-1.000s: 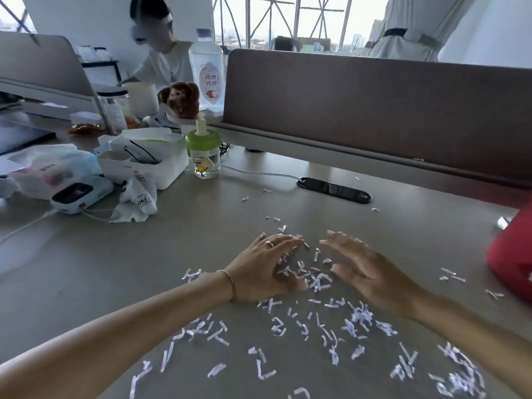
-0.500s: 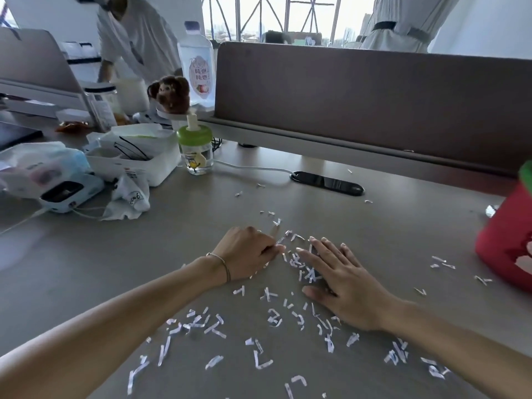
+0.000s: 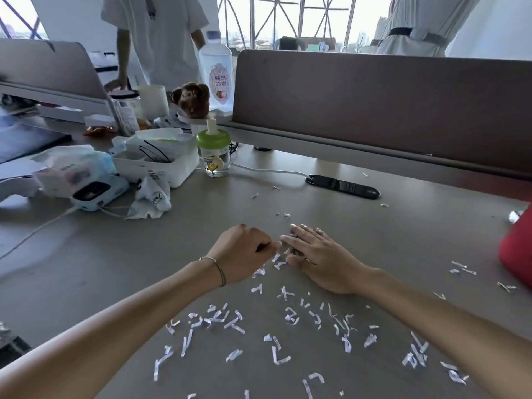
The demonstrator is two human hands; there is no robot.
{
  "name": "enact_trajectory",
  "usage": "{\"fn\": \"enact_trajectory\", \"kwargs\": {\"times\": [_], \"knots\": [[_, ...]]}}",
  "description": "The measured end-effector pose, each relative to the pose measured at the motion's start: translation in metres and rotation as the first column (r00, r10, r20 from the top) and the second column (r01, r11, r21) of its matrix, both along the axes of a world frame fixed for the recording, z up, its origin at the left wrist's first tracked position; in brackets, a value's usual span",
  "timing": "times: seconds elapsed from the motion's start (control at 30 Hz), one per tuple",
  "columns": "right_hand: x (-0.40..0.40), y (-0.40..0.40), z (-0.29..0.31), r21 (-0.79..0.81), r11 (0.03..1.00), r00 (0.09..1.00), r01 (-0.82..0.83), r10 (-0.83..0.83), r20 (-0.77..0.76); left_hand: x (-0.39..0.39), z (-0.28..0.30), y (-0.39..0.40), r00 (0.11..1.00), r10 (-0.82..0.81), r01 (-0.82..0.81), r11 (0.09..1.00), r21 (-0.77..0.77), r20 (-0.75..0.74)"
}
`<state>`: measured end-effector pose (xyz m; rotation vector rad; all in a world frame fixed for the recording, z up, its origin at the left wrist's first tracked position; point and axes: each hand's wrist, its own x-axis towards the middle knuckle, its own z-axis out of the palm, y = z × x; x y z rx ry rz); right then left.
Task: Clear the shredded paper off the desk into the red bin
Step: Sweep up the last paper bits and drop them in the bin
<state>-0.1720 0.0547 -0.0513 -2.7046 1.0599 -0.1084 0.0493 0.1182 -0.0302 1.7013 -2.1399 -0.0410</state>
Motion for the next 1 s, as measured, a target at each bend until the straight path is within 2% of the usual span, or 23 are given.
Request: {"fn": "enact_trajectory", "kwargs": {"times": [0.13,0.23,0.4,0.53,0.63,0.77,0.83,0.9,1.0], "knots": [[-0.014,0.049,0.004,0.088,0.995,0.998,-0.048,0.045,0.035,-0.003,-0.002,0.002,1.0,0.005,-0.004,1.0,0.02,-0.005],[-0.008,0.077,0.003,0.063,0.997,0.999,-0.047,0.045,0.03,-0.007,-0.005,0.003,1.0,0.005,-0.004,0.999,0.037,-0.022],[0.005,0.069,0.001,-0.252,0.967,0.996,-0.04,0.06,0.073,-0.008,-0.003,0.014,1.0,0.028,-0.027,0.999,0.047,-0.01],[0.003,0.045,0.01,-0.419,0.906,0.99,-0.067,0.112,0.084,-0.003,-0.001,0.022,0.999,0.045,-0.045,0.999,0.029,-0.001],[-0.002,0.045,0.005,-0.502,0.863,0.99,-0.053,0.109,0.084,-0.001,-0.001,0.027,0.999,0.045,-0.045,0.998,0.038,0.005],[-0.008,0.05,-0.003,-0.586,0.807,0.996,-0.075,0.091,-0.001,-0.01,-0.002,0.032,0.999,0.041,-0.042,0.998,0.051,0.028],[-0.01,0.055,-0.001,-0.591,0.801,0.995,-0.098,0.1,-0.029,-0.016,-0.002,0.031,0.999,0.04,-0.042,0.998,0.055,0.029],[-0.012,0.058,0.004,-0.531,0.839,0.993,-0.116,0.107,-0.047,-0.022,0.0,0.028,0.999,0.051,-0.052,0.997,0.055,0.015],[-0.014,0.051,0.009,-0.316,0.948,0.997,0.037,-0.014,0.076,-0.032,0.003,0.019,0.993,0.105,-0.102,0.993,0.055,-0.049]]}}
